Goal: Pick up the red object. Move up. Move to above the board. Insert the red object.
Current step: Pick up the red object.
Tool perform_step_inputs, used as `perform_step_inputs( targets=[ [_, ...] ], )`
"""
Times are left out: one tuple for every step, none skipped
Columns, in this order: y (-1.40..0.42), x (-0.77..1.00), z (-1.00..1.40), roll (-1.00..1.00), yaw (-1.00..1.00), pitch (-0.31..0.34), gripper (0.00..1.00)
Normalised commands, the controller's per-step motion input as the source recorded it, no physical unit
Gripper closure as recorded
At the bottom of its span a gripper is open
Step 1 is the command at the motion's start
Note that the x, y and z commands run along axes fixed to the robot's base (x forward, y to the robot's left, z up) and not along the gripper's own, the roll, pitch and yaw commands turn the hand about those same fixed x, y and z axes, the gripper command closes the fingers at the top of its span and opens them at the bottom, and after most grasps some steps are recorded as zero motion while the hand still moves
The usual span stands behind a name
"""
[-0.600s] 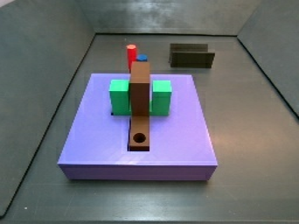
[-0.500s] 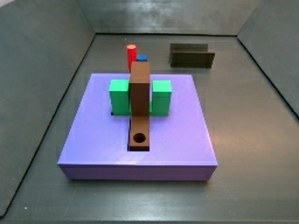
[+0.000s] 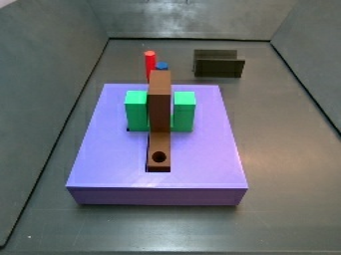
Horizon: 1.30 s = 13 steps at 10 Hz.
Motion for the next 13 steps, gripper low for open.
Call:
perform_step_inputs(
  targets=[
    [-0.64,0.00,-0.38,-0.24,-0.07,0.059,0.00],
    [-0.43,-0.13,-0.35,-0.28,0.00,0.000,0.00],
    [-0.27,-0.08,-0.24,-0.29,0.03,0.004,0.00],
    [-0.36,-0.19,-0.15,0.00,0.03,-0.043,0.00],
    [-0.45,-0.10,-0.11,0.06,0.13,-0.083,0.00],
    [-0.52,-0.38,-0.39,0.10,0.00,-0.211,0.00],
    [-0.54,-0.45,-0.39,0.14,0.00,-0.226,0.00],
    [-0.30,-0.23,-0.49,0.03,-0.03,-0.149,0.00],
    [-0.05,-0.12,-0.46,-0.02,-0.07,-0.077,0.00],
    [0.00,0.00,-0.42,-0.04,0.00,-0.094,0.00],
    [0.00,0.01,-0.37,0.00,0.00,-0.090,0.00],
    [-0.05,0.00,-0.44,0.01,0.00,-0.076,0.00],
    [-0.03,-0.09,-0.43,0.02,0.00,-0.064,0.00]
  ],
)
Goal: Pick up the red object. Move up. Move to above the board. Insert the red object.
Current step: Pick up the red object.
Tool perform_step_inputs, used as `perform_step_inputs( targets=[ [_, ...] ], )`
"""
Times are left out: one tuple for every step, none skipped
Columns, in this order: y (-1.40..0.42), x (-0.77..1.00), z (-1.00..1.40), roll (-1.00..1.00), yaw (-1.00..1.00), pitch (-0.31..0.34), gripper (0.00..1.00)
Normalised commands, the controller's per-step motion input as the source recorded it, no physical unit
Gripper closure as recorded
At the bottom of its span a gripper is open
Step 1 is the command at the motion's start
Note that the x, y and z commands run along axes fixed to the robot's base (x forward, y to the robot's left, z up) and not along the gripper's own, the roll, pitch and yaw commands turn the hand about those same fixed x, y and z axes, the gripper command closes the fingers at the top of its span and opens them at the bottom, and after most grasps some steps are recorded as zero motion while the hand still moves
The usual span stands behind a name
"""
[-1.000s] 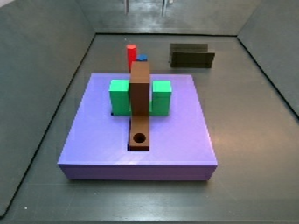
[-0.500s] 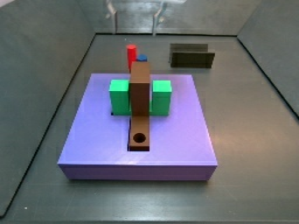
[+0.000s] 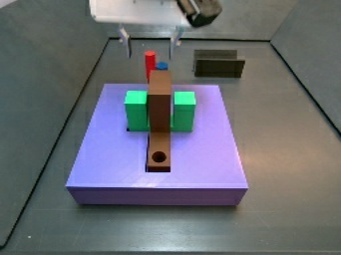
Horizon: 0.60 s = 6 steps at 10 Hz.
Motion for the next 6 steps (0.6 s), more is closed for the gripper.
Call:
perform_step_inputs(
  targets=[
    [0.00,-0.15,-0.38,0.01,0.00,-0.064,0.00],
    [0.00,-0.15,-0.35,0.02,0.00,-0.059,0.00],
    [0.00,-0.08,-0.01,0.02,0.00,0.000,0.00],
    [0.00,0.00,0.00,0.00,0.00,0.000,0.00],
    [0.00,0.00,0.00,0.00,0.00,0.000,1.00],
    [0.00,0.00,0.00,0.00,0.00,0.000,1.00]
  ],
)
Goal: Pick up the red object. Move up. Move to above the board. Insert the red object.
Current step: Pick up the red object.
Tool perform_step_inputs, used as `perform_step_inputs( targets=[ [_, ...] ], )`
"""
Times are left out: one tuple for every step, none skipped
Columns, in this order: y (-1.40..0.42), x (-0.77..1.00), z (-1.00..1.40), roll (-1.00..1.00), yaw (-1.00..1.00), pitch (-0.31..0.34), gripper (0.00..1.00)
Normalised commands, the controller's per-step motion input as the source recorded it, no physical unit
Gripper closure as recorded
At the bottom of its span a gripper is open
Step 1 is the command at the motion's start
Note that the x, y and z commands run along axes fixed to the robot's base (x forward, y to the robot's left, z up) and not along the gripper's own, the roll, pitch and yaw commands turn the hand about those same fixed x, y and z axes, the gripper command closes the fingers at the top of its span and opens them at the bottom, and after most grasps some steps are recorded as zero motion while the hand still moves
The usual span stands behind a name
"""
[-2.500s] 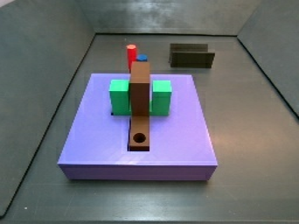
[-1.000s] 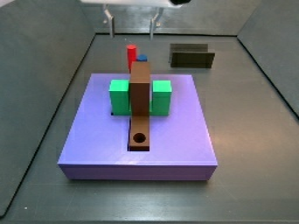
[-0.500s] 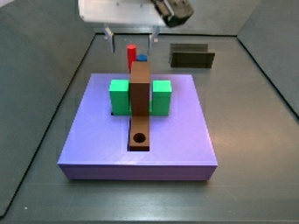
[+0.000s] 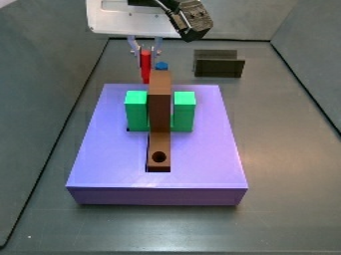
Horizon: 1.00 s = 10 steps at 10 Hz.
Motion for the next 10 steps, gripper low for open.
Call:
perform_step_inputs(
  targets=[
    [0.00,0.00,0.00,0.00,0.00,0.000,1.00],
    [0.00,0.00,0.00,0.00,0.00,0.000,1.00],
    [0.00,0.00,0.00,0.00,0.00,0.000,1.00],
    [0.00,0.00,0.00,0.00,0.00,0.000,1.00],
    [0.00,0.00,0.00,0.00,0.00,0.000,1.00],
    [0.00,0.00,0.00,0.00,0.00,0.000,1.00],
    [0.00,0.00,0.00,0.00,0.00,0.000,1.00],
    [0.00,0.00,0.00,0.00,0.00,0.000,1.00],
    [0.00,0.00,0.00,0.00,0.00,0.000,1.00],
    [0.00,0.00,0.00,0.00,0.00,0.000,1.00]
  ],
)
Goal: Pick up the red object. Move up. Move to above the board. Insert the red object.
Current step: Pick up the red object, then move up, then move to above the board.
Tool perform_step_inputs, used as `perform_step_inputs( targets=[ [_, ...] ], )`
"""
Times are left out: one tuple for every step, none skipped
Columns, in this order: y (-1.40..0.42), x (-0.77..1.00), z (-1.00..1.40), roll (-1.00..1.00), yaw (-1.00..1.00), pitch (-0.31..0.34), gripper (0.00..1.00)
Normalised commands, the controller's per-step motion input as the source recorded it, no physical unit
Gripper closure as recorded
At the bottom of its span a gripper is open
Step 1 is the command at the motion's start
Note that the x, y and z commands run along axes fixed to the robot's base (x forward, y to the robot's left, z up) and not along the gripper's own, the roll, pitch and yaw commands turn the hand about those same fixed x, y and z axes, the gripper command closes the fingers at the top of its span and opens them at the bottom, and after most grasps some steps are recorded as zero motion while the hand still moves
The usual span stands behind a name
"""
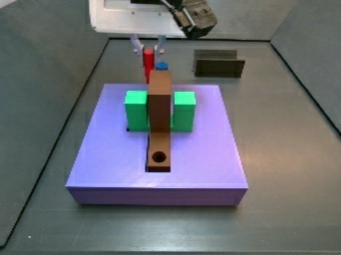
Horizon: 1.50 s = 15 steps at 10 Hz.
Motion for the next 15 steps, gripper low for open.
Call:
perform_step_inputs(
  targets=[
    [0.00,0.00,0.00,0.00,0.00,0.000,1.00],
    [0.00,0.00,0.00,0.00,0.00,0.000,1.00],
    [0.00,0.00,0.00,0.00,0.00,0.000,1.00],
    [0.00,0.00,0.00,0.00,0.00,0.000,1.00],
    [0.00,0.00,0.83,0.00,0.00,0.000,1.00],
    [-0.03,0.00,0.83,0.00,-0.05,-0.001,1.00],
    [-0.03,-0.03,0.55,-0.02,-0.04,0.017,1.00],
    [0.00,0.00,0.24,-0.04,-0.02,0.001,1.00],
    [0.00,0.00,1.40,0.00,0.00,0.000,1.00],
    [0.01,-0.02,1.40,0.00,0.01,0.020,1.00],
    [0.00,-0.04,1.40,-0.03,0.01,0.010,1.00],
    [0.01,0.00,1.40,-0.03,0.00,0.019,1.00],
    [0.00,0.04,0.97,-0.04,0.00,0.076,1.00],
    [0.01,0.04,0.62,-0.04,0.00,0.087,1.00],
    [0.01,0.03,0.24,-0.05,0.00,0.062,1.00]
  ],
)
